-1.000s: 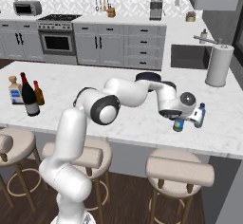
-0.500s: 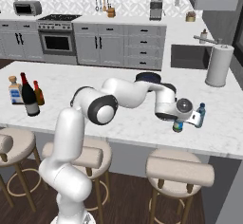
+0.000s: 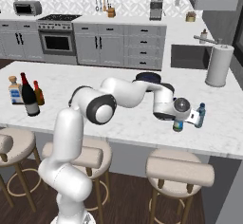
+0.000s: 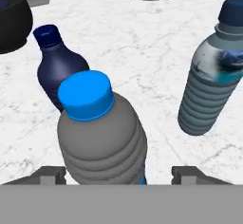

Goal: Move the plastic bottles in the middle to the plastics group, and the glass bottles in the middle to the glass group.

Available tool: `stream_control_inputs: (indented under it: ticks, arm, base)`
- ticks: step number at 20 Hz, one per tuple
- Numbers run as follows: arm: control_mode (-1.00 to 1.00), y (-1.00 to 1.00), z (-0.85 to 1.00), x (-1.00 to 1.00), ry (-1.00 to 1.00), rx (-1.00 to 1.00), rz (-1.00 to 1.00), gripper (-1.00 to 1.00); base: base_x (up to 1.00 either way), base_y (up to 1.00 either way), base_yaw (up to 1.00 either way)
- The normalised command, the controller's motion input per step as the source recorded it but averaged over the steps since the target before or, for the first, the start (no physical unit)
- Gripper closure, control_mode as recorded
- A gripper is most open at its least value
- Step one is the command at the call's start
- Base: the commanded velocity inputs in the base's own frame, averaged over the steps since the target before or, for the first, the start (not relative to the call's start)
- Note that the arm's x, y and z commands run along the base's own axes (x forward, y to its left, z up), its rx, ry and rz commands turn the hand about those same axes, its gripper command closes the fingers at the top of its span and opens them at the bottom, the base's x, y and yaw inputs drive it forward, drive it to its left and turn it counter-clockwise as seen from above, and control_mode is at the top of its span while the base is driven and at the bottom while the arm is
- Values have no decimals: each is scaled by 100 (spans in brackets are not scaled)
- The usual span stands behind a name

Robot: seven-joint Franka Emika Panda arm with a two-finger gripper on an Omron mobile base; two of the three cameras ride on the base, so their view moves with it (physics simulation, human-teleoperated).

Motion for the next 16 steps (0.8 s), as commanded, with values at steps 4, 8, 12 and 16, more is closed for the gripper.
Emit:
stream_control_inputs:
  ticks: [4,8,12,16]
  arm:
    - [-100,0,0,-13,0,0,0,-100]
    - [-100,7,4,-28,0,0,0,-100]
    - [-100,21,23,-51,3,0,0,-100]
    - [-100,38,45,-50,10,-4,0,-100]
  base:
    - [0,0,0]
    - [0,0,0]
    - [0,0,0]
    - [0,0,0]
